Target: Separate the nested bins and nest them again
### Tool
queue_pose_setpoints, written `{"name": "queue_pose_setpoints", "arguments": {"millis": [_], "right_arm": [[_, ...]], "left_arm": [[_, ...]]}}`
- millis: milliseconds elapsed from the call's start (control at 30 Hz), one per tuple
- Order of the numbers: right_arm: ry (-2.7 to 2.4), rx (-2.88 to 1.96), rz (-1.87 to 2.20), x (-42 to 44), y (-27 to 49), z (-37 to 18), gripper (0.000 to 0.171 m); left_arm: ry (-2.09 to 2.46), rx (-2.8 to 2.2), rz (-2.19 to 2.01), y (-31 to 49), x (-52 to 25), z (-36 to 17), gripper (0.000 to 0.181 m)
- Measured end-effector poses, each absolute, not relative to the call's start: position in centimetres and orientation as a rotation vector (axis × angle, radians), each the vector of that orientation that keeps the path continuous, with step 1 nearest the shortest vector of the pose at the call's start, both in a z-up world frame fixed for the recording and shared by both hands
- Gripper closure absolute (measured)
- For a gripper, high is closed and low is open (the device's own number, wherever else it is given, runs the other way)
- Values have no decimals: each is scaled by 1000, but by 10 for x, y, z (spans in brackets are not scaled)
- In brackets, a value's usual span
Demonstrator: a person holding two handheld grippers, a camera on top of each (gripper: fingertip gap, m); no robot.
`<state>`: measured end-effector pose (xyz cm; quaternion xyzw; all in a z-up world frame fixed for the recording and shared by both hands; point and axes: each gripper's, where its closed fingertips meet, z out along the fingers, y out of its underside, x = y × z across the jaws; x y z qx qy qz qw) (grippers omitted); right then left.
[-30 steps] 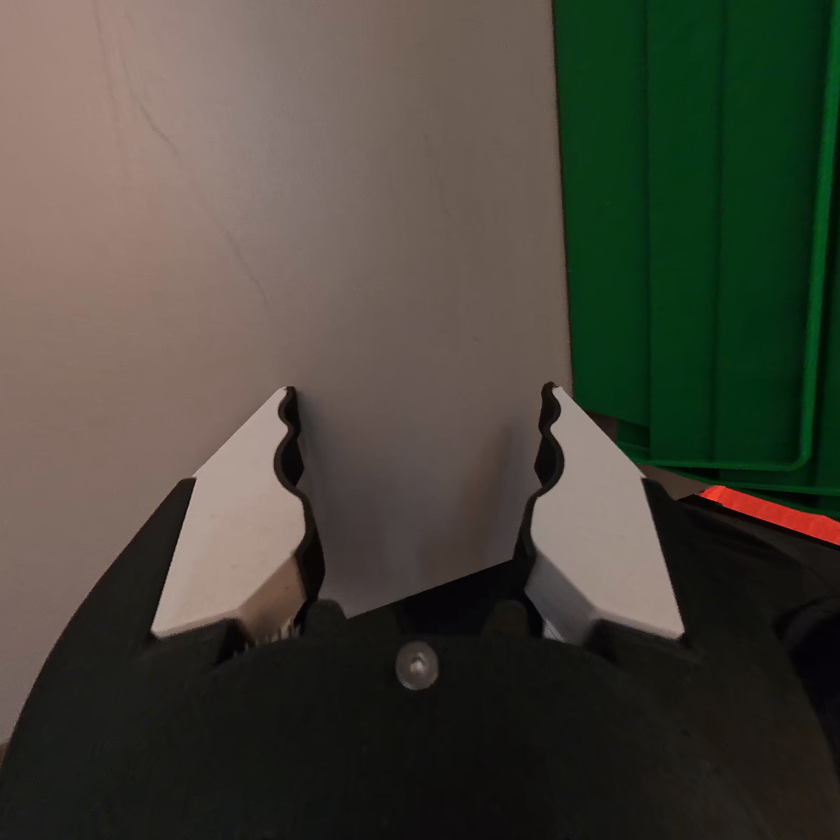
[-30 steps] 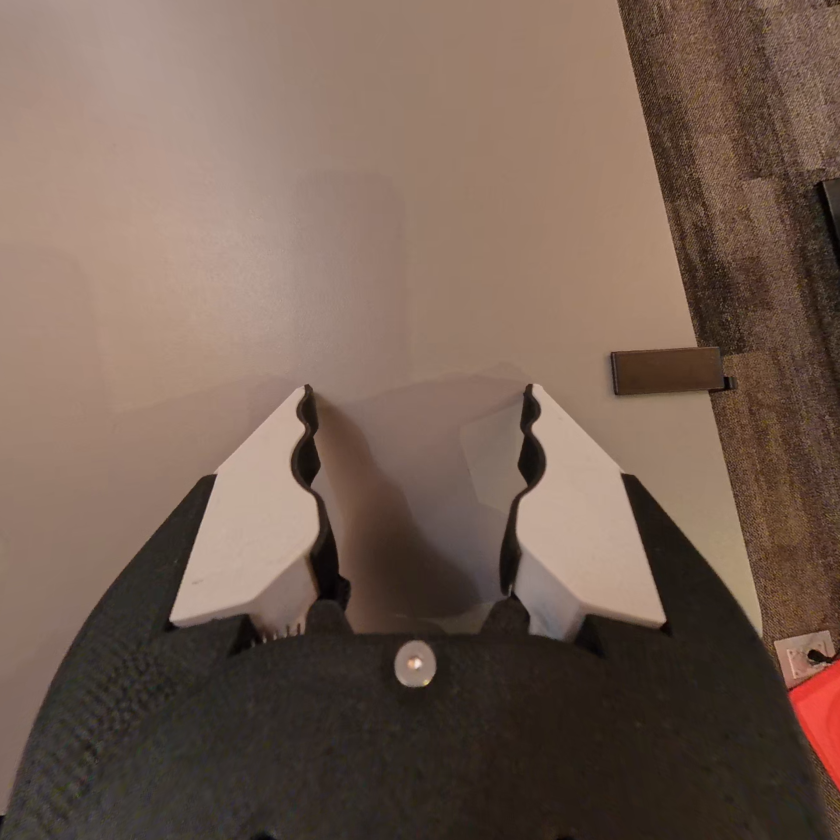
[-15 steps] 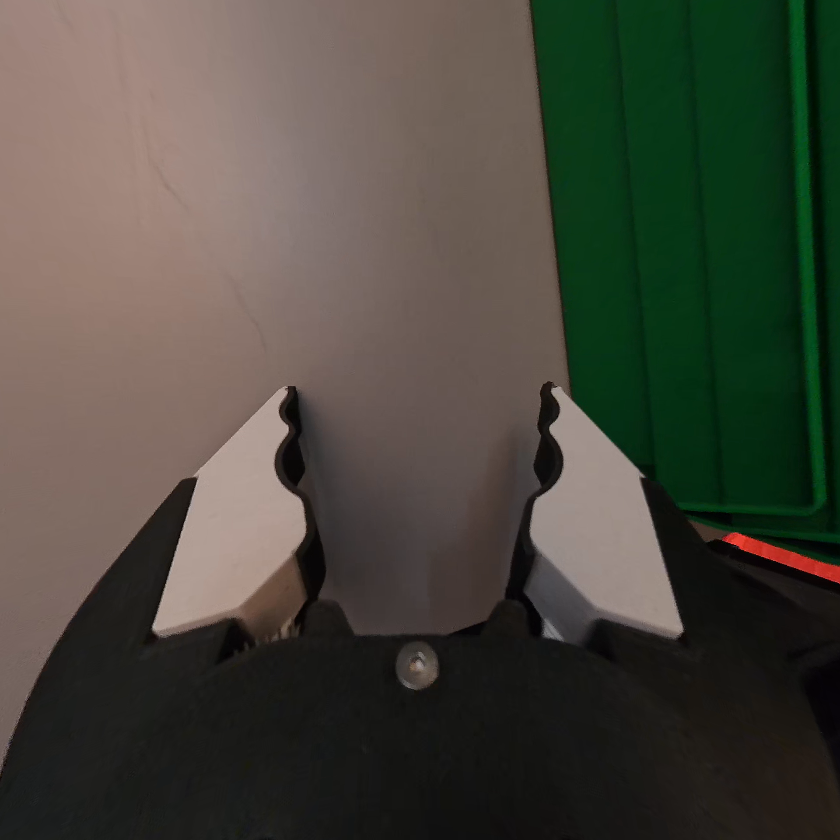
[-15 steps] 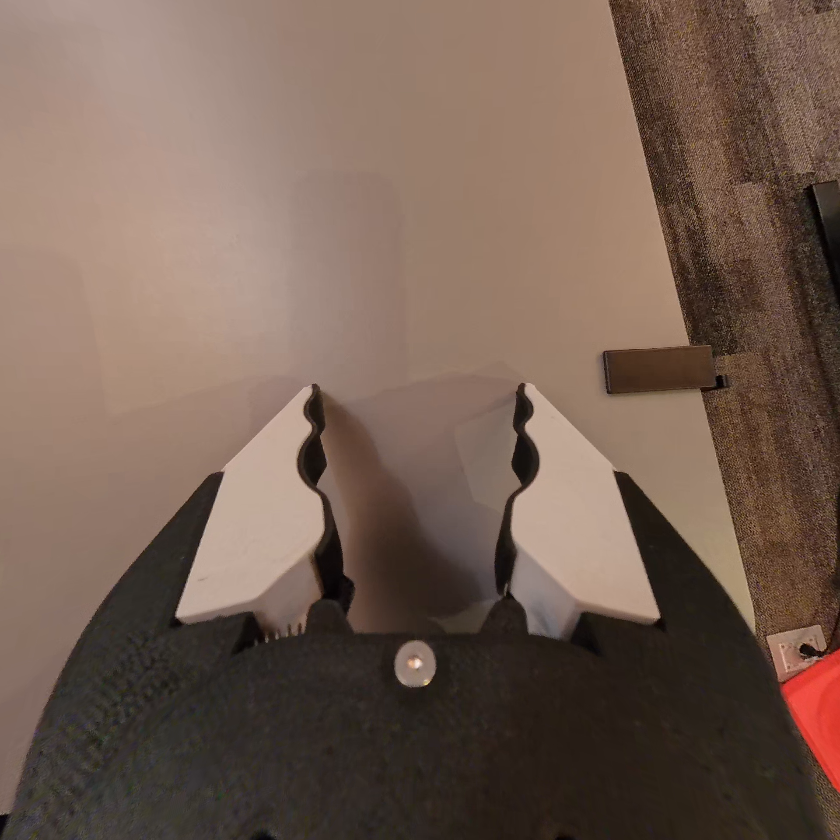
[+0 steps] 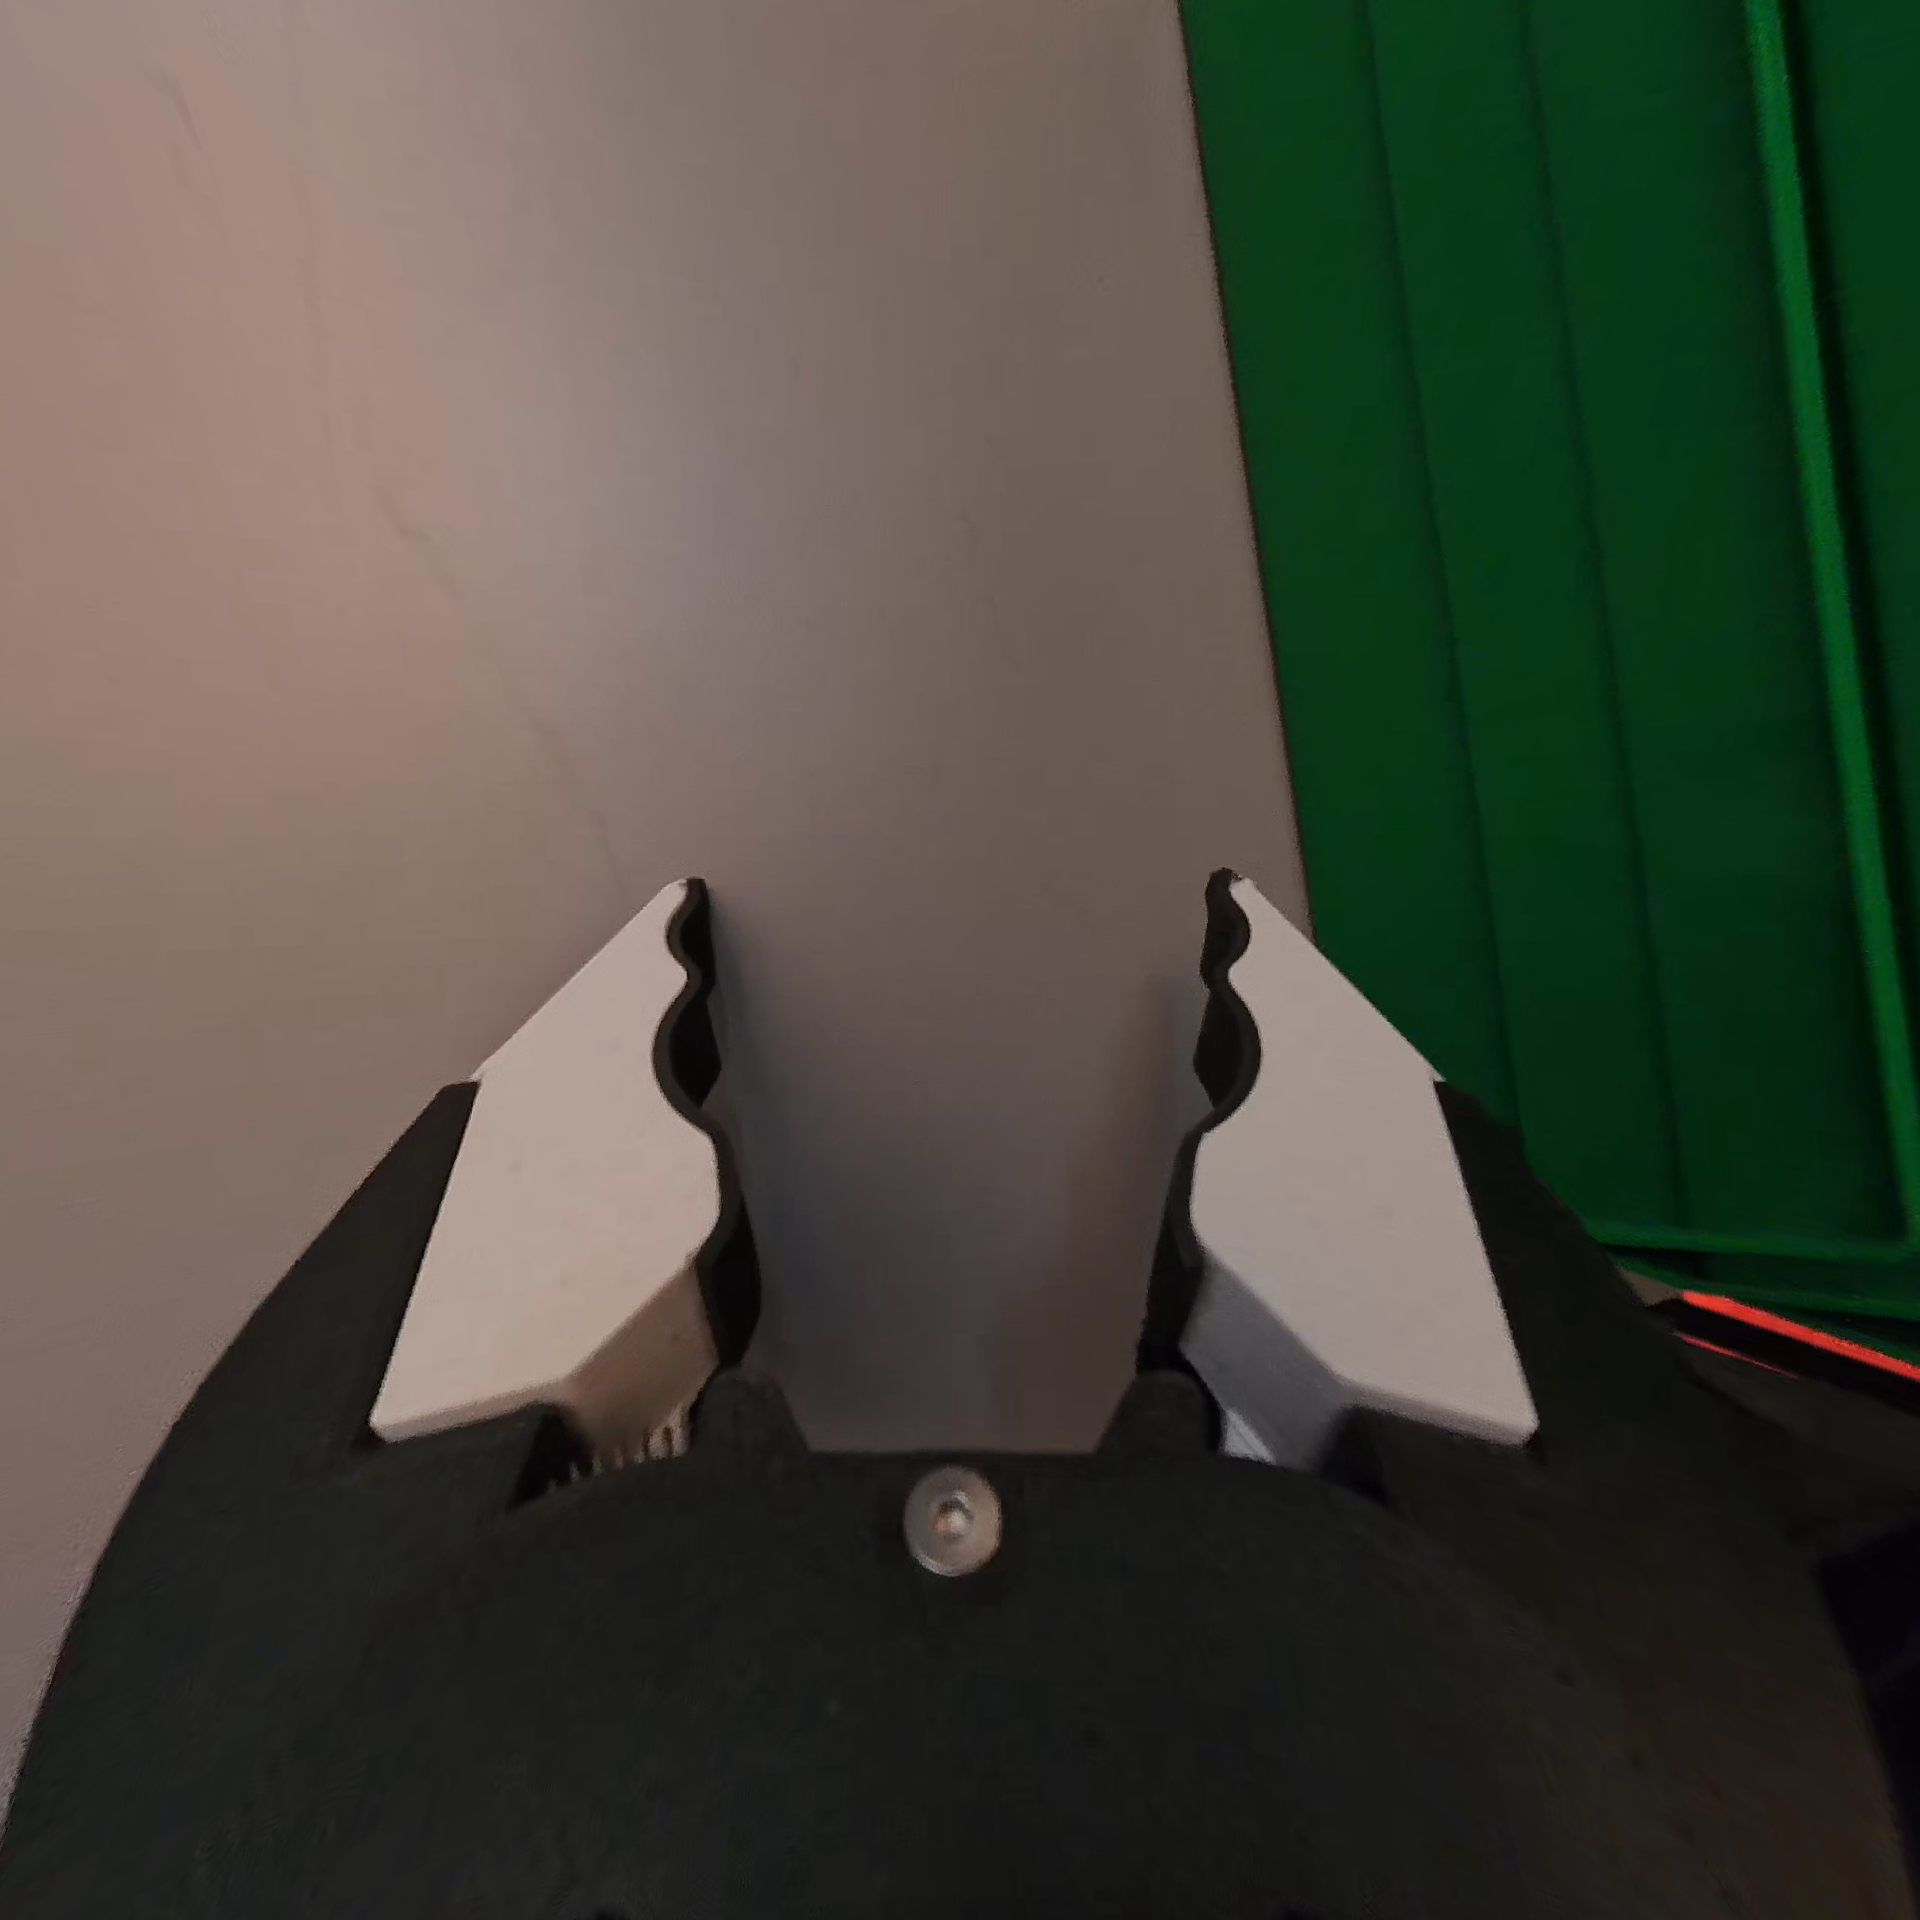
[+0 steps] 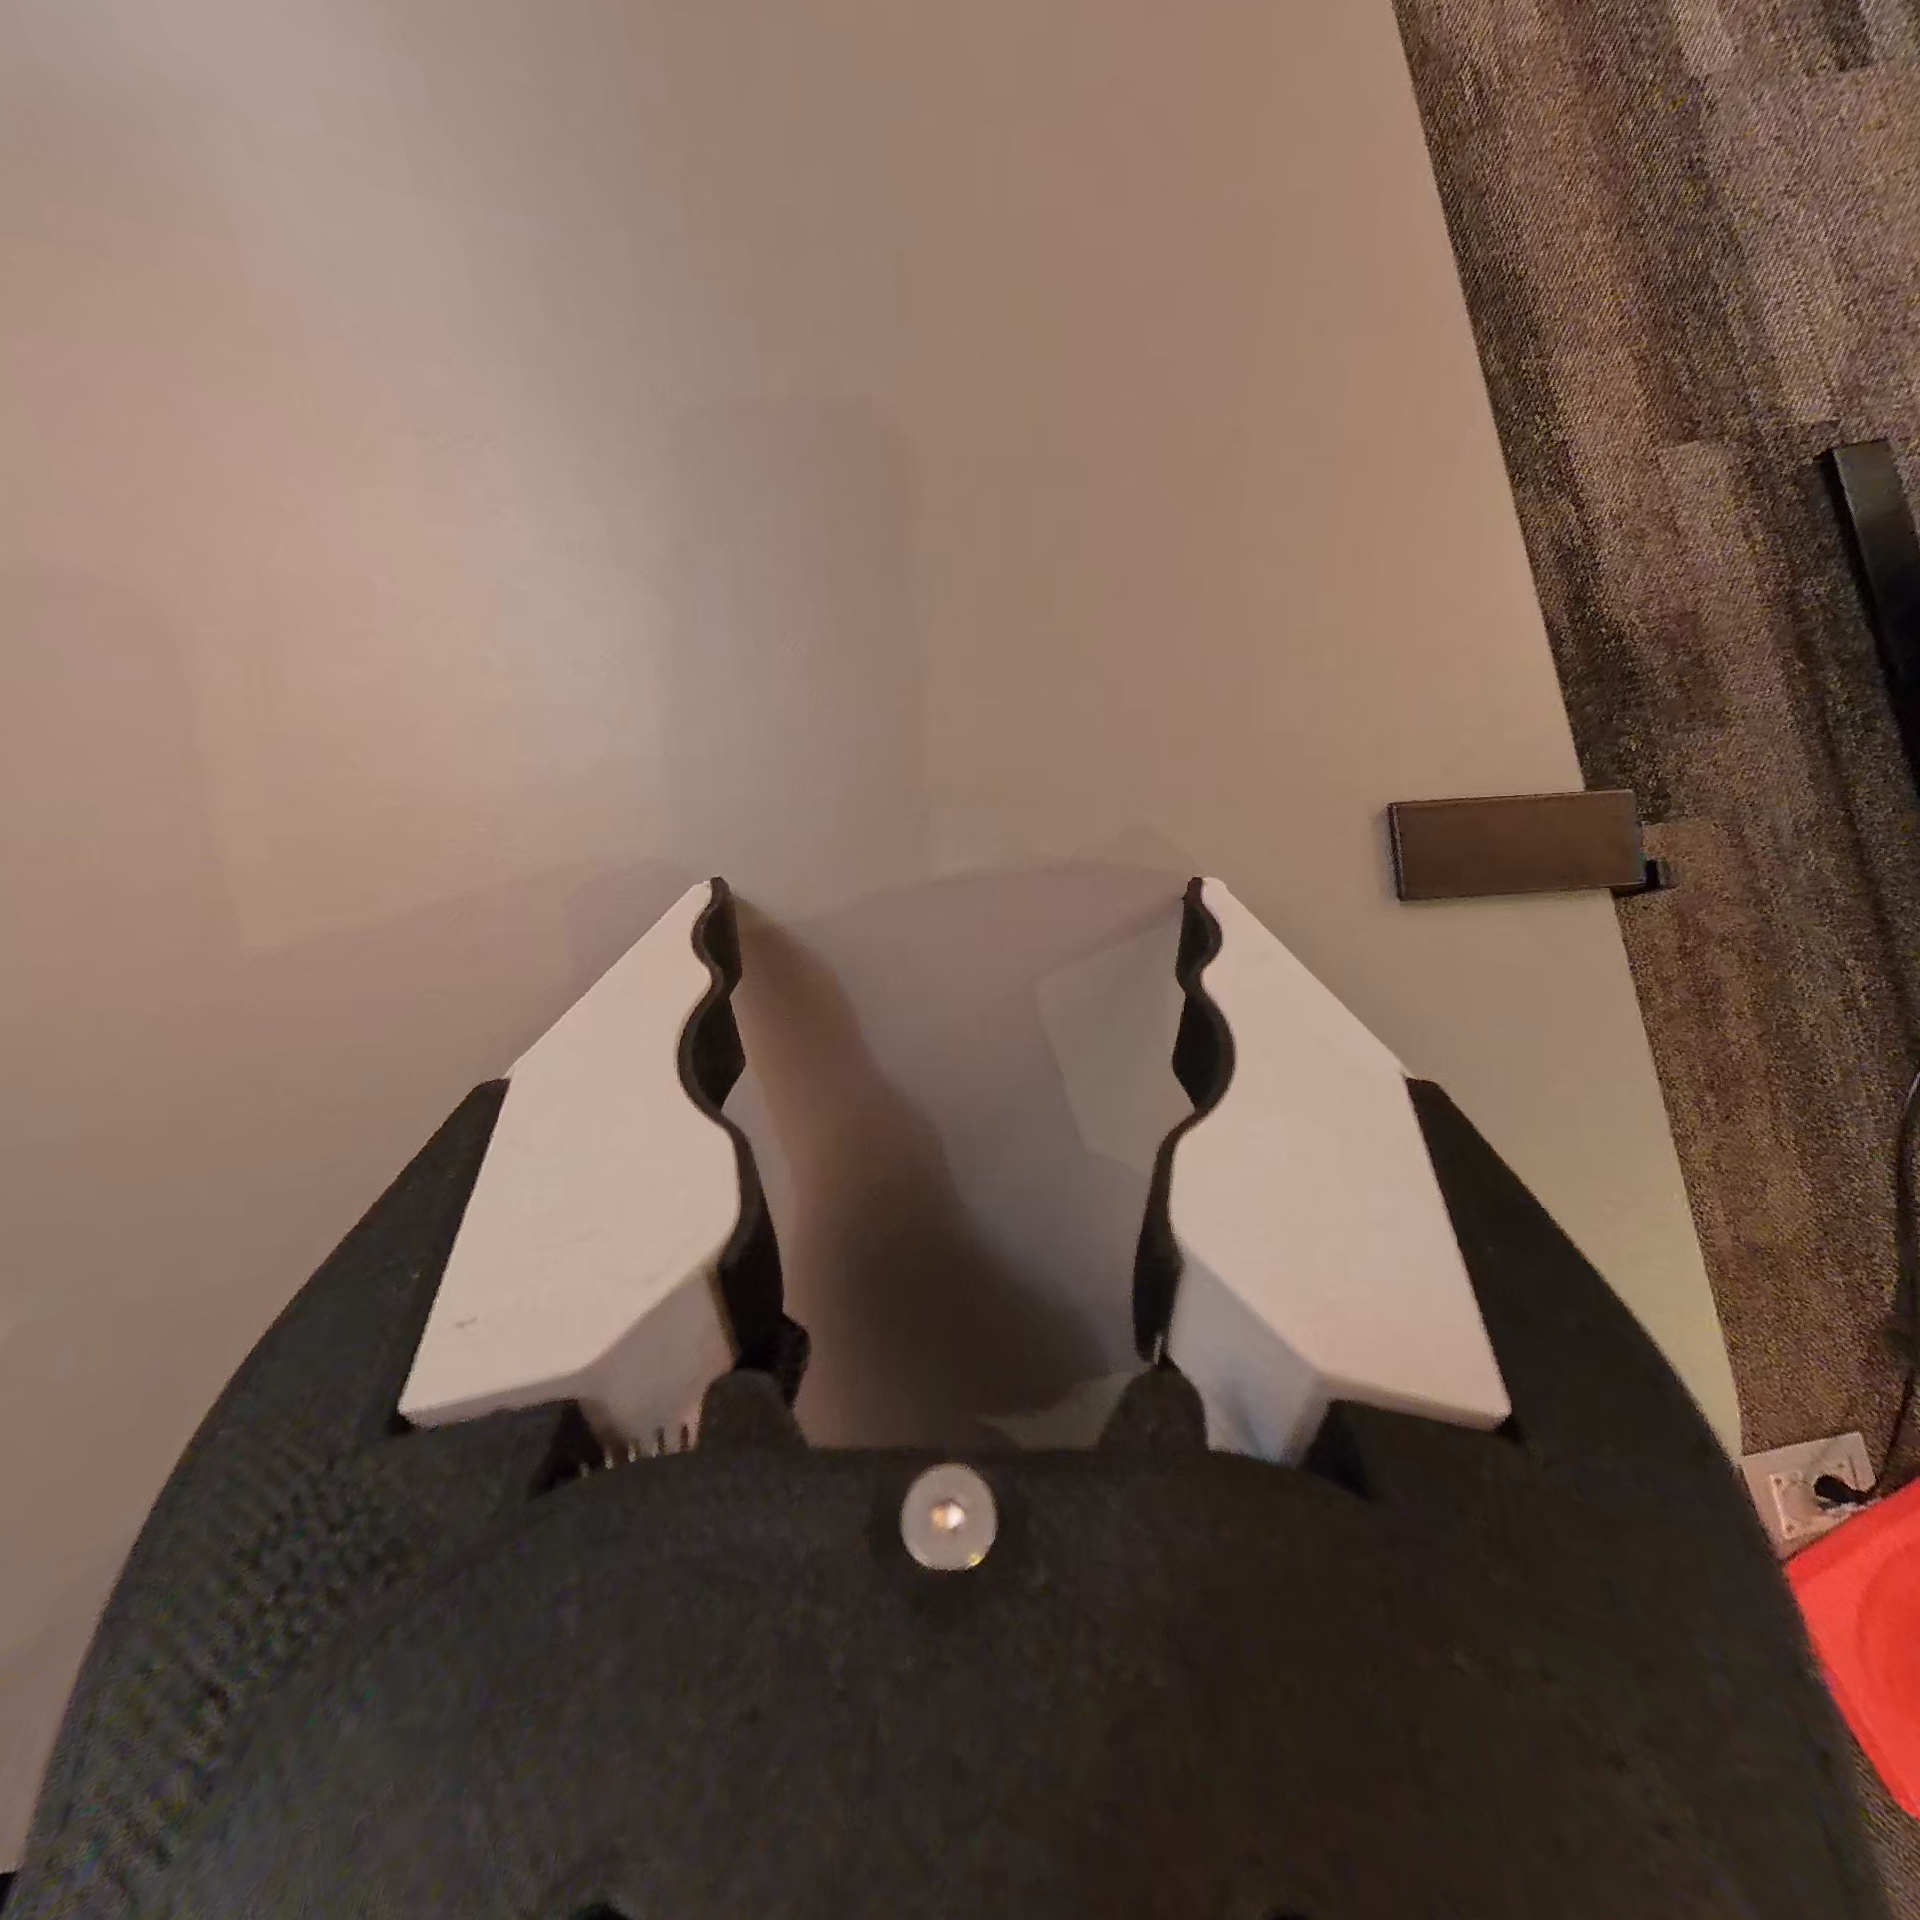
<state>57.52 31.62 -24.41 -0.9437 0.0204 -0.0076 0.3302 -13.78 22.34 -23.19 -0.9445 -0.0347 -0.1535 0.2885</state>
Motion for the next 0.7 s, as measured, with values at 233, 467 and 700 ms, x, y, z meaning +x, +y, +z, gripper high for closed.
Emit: {"name": "queue_pose_setpoints", "arguments": {"millis": [233, 467, 700], "right_arm": [[43, -2455, -26, 574, 316, -235, 88], [35, -2454, -24, 574, 316, -226, 89], [-11, -2505, -5, 566, 314, -220, 63]], "left_arm": [[-88, -2485, -414, 224, -140, -223, 94], [-115, -2449, -439, 226, -141, -213, 96], [-138, -2452, -515, 227, -137, -200, 86]]}}
